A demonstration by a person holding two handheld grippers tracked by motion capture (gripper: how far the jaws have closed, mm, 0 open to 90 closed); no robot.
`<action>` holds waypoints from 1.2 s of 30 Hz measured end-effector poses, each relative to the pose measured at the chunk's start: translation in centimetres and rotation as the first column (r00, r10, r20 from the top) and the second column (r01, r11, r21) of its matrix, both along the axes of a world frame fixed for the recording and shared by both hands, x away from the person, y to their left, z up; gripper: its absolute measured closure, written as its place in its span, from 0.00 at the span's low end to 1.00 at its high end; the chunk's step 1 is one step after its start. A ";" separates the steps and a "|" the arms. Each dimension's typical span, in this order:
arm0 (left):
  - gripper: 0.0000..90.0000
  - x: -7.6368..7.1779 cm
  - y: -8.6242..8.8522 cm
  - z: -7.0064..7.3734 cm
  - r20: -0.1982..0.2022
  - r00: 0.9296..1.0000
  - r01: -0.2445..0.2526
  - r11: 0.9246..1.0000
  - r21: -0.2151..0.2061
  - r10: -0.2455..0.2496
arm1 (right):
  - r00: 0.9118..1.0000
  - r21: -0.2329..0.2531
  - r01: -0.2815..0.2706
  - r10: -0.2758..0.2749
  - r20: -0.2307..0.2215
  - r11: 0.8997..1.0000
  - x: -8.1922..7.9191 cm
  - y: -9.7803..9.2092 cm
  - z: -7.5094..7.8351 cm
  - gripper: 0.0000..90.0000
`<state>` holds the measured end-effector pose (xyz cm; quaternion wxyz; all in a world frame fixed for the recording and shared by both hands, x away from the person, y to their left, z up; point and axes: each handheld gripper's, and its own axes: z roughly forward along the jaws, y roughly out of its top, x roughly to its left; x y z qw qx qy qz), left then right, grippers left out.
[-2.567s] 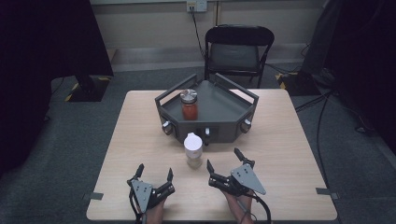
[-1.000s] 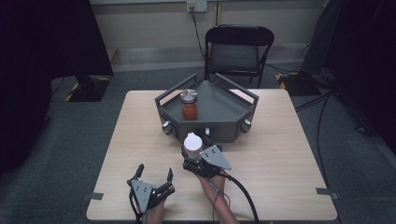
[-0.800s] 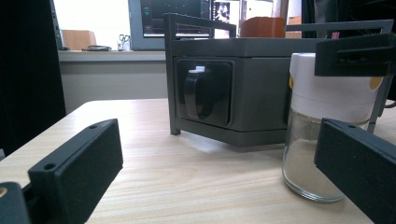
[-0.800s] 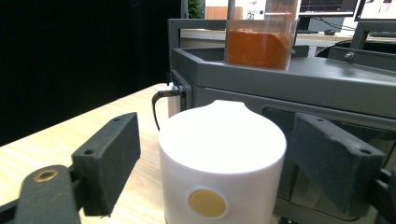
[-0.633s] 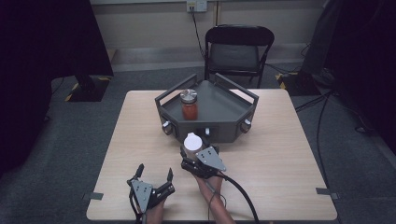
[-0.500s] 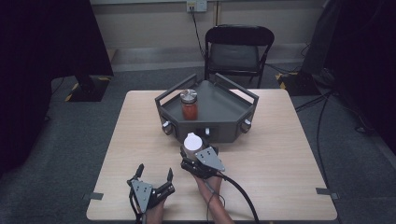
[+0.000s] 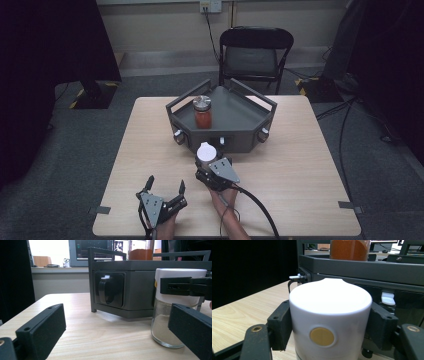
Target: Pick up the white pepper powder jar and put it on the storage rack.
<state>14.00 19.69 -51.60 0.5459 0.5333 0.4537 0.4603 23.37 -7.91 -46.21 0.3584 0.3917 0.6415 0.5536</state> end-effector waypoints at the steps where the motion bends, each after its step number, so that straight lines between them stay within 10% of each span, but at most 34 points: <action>1: 0.01 0.0 0.0 0.0 0.000 1.000 0.000 1.000 0.000 0.000 | 1.000 -0.001 -0.001 0.001 0.000 1.000 0.0 0.0 0.0 0.33; 36: 0.01 0.0 -0.1 0.0 0.000 1.000 -0.004 1.000 0.000 0.004 | 0.999 0.014 -0.037 0.037 0.016 0.999 -0.6 -2.1 2.3 0.34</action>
